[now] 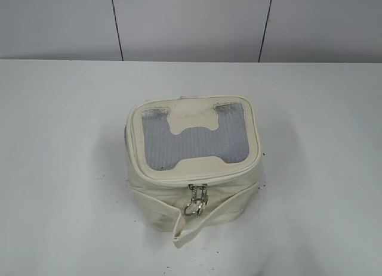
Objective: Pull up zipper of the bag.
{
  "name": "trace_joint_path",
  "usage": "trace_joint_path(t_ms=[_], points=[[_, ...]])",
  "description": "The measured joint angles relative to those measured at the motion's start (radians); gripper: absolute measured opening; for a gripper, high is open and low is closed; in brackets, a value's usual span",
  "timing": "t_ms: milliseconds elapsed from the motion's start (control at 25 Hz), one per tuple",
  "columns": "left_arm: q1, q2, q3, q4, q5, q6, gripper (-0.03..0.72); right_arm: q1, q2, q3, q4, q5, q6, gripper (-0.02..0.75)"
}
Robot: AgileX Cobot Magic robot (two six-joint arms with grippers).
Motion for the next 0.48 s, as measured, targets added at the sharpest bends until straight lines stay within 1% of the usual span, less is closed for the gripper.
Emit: trace_joint_path(t_ms=[120, 280, 480], points=[[0.0, 0.0, 0.011, 0.0, -0.02, 0.0, 0.318, 0.0, 0.0, 0.0, 0.0, -0.001, 0.0, 0.553], [0.0, 0.0, 0.046, 0.0, -0.116, -0.001, 0.318, 0.0, 0.0, 0.0, 0.0, -0.003, 0.0, 0.553], [0.0, 0.004, 0.053, 0.0, -0.138, -0.001, 0.318, 0.0, 0.0, 0.0, 0.0, -0.003, 0.0, 0.553]])
